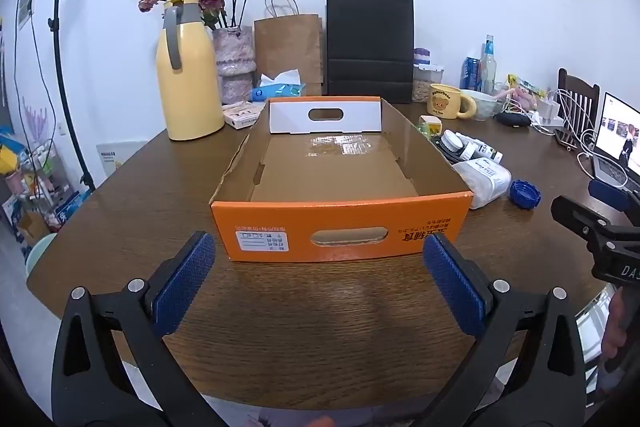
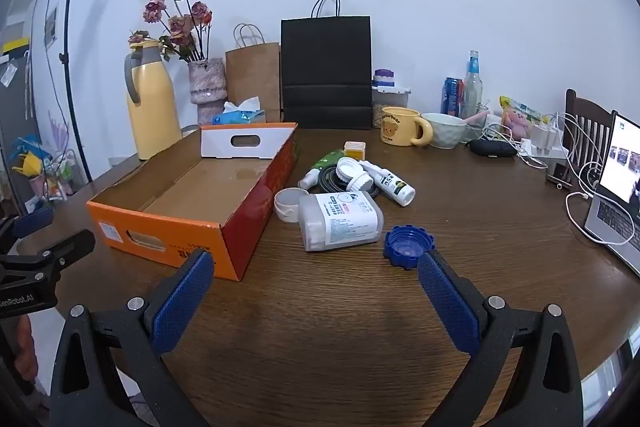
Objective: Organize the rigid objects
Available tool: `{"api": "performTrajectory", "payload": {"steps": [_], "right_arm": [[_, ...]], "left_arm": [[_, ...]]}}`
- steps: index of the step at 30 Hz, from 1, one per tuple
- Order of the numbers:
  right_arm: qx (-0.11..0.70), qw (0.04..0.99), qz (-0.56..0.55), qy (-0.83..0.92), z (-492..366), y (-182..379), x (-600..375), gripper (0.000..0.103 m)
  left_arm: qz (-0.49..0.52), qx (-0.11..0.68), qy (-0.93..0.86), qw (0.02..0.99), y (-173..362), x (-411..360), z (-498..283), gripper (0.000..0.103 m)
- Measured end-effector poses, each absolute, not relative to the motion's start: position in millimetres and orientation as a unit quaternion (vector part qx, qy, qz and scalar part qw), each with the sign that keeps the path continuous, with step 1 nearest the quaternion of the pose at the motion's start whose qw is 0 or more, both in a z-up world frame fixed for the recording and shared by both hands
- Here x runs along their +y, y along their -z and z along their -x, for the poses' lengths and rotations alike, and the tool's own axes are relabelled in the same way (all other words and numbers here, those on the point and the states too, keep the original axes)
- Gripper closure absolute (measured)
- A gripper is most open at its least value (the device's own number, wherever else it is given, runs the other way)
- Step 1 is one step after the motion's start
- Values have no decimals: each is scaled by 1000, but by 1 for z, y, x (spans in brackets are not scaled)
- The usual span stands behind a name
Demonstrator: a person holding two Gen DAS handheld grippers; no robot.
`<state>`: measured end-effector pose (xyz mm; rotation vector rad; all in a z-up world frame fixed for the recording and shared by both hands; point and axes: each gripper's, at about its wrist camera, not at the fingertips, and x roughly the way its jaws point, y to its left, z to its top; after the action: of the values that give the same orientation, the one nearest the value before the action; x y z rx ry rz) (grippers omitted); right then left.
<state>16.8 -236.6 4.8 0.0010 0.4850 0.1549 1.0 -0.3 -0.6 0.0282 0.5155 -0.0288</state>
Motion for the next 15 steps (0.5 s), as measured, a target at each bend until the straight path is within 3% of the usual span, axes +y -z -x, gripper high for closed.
{"api": "performTrajectory", "payload": {"steps": [15], "right_arm": [[238,968,-2,-76,-18,-5,-235,0]], "left_arm": [[-5,245,13,969,-9,9,-1,0]]}}
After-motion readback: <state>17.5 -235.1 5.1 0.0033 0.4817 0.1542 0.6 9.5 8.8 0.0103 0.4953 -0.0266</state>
